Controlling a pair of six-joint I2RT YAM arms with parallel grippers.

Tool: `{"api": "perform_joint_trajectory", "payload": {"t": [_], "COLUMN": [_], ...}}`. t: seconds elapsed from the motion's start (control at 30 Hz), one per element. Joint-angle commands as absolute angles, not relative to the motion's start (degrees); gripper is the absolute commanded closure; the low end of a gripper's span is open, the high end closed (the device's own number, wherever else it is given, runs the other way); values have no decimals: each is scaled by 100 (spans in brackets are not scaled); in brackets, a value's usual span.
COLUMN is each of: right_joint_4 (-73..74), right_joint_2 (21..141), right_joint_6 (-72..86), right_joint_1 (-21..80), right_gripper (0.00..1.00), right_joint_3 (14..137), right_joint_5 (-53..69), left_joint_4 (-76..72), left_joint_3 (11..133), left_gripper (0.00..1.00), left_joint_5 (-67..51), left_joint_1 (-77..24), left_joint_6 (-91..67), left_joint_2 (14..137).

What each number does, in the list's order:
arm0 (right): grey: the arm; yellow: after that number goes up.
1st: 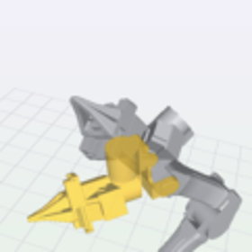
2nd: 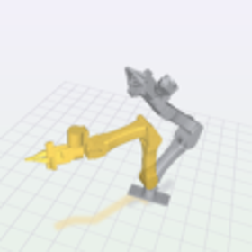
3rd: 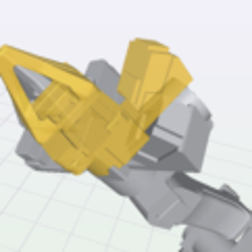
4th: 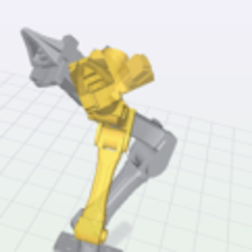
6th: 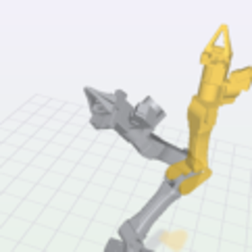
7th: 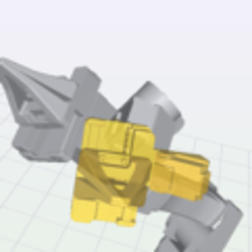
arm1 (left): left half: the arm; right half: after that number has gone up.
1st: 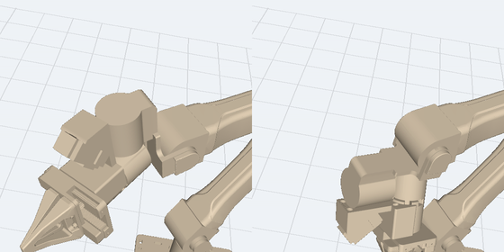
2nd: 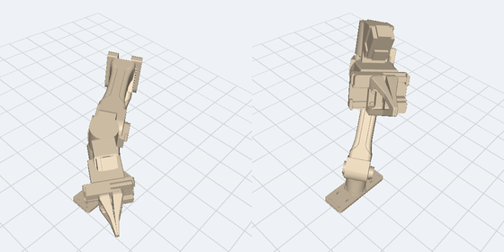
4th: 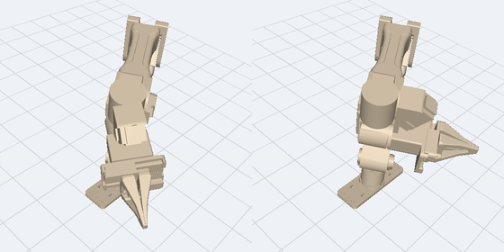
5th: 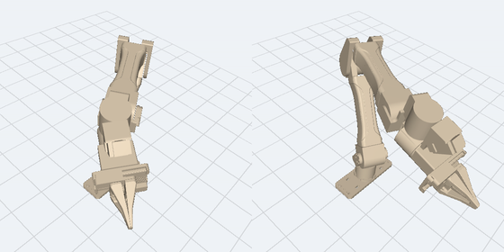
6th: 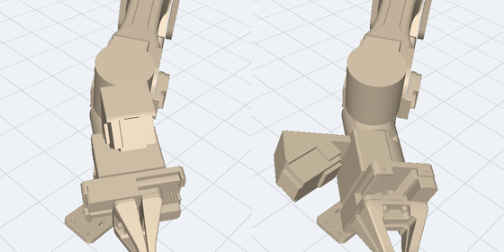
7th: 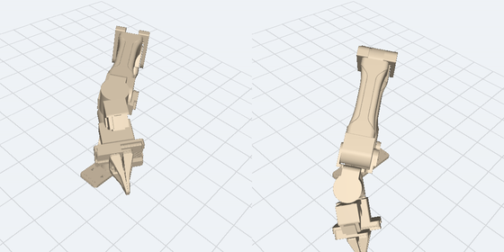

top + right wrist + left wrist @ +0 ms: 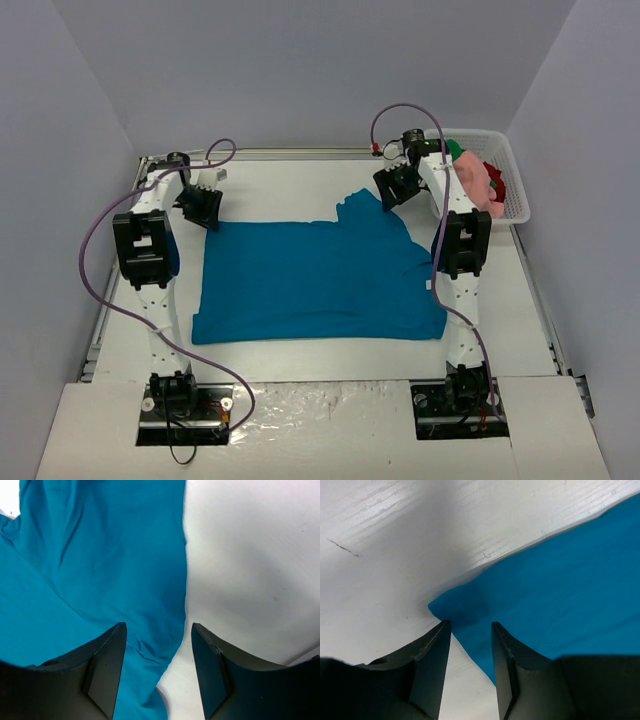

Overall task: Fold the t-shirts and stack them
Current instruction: Grap the side of the flattened tshirt furthest away from the robot with both arms

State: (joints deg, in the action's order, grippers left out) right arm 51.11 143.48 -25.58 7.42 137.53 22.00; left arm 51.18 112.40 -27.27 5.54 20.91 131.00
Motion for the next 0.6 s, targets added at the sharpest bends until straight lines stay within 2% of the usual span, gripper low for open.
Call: {"api": "perform_joint_trajectory", "payload": {"t": [0.0, 0.57], "right_joint_4": [5265, 5247], "right_joint_2": [14291, 14563], "right_joint_6": [-2637, -2637], "right_joint_1": [677, 668], "right_gripper": [50, 49], "right_joint_3": [13606, 13851], "right_joint_5": [2426, 2347], "left_joint_4": [5212, 4562], "left_joint_3": [11452, 11355], "left_gripper": [63, 62], "left_joint_5": [-2874, -2514], "left_joint_1": [536, 536], "left_joint_6": [2162, 1837], "left_joint_2": [13113, 13183]}}
